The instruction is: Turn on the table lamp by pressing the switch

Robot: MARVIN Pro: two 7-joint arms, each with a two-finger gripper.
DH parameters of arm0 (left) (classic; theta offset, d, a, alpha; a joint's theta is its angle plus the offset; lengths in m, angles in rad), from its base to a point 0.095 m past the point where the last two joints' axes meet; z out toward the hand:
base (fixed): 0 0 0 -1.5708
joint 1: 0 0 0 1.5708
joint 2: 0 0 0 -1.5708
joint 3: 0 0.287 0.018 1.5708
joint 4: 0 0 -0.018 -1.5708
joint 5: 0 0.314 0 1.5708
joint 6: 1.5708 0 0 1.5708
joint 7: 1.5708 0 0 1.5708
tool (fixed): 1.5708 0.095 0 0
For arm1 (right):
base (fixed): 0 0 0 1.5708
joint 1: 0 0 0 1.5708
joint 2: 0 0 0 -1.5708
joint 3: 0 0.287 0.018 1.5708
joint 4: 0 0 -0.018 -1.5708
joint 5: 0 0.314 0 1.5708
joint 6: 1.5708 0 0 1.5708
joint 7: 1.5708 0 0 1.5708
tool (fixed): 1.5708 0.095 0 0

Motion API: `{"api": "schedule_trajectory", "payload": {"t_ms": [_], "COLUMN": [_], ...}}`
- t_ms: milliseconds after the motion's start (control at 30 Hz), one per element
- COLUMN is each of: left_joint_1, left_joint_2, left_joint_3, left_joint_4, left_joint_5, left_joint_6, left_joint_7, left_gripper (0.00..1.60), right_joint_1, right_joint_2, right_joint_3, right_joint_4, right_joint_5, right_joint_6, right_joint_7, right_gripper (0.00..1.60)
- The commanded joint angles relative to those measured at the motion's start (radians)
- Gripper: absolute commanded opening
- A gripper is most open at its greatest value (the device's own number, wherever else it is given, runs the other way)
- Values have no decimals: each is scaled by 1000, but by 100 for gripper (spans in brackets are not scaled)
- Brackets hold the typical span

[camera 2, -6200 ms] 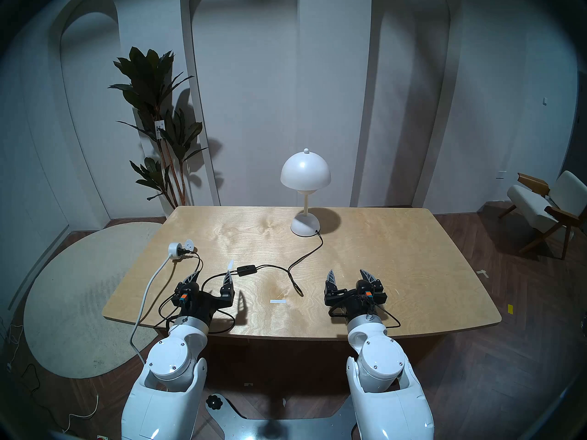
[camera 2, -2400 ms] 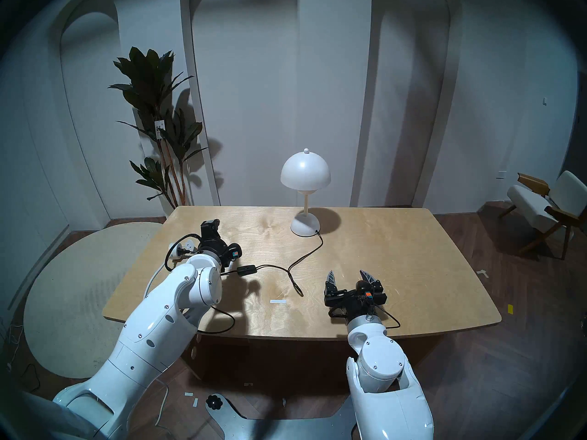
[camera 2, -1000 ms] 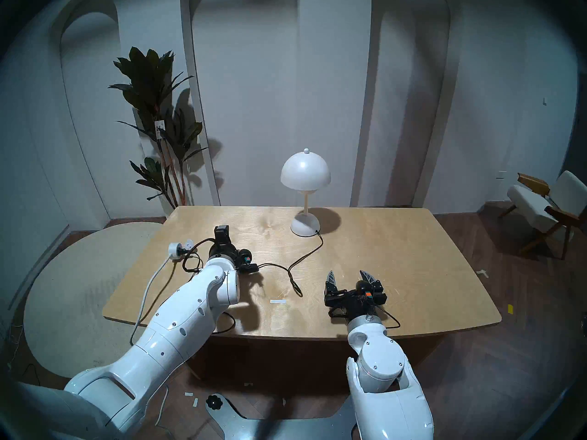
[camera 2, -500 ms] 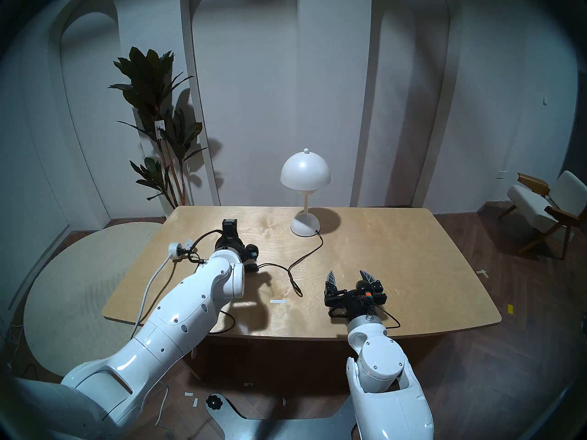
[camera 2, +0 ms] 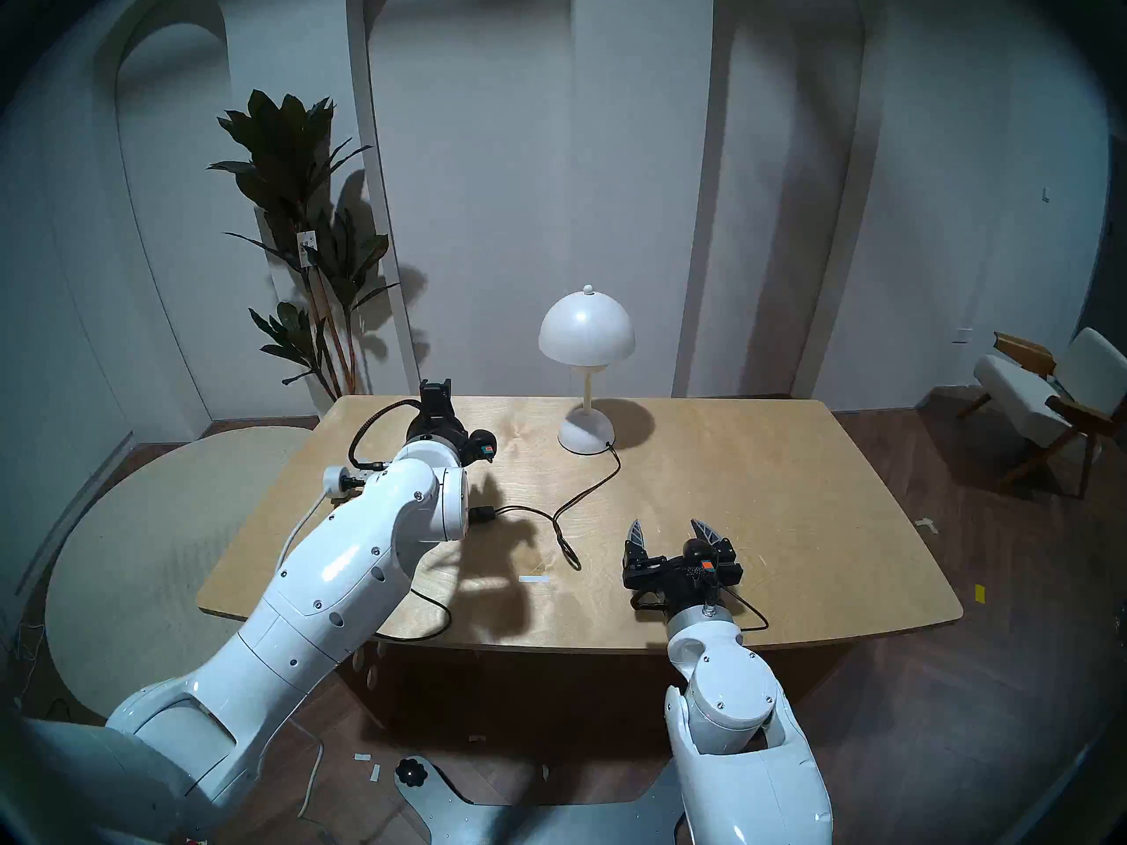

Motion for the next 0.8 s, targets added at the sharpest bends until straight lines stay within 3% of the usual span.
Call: {"api": "schedule_trajectory", "payload": {"t_ms": [0,333,767], "left_joint_1": [-57,-101,-117], "left_joint_2": [1,-5,-68], "left_joint_3": [20,57,71], "left_joint_4": [-101,-100,15], "left_joint_5": [43,90,82], "left_joint_6": [24,51,63], "left_joint_7": [-98,-250,-207], "left_gripper": [160,160,160], "right_joint_1": [4,2,2], "right_joint_2": [0,1,1], "right_joint_3": [-1,-1,-1], "right_joint_4": [-22,-24,-25], "right_joint_5": [-1,-1,-1], "right_joint_6": [-5,-4,-4], "right_joint_7": [0,0,0], "right_gripper": [160,160,160]}}
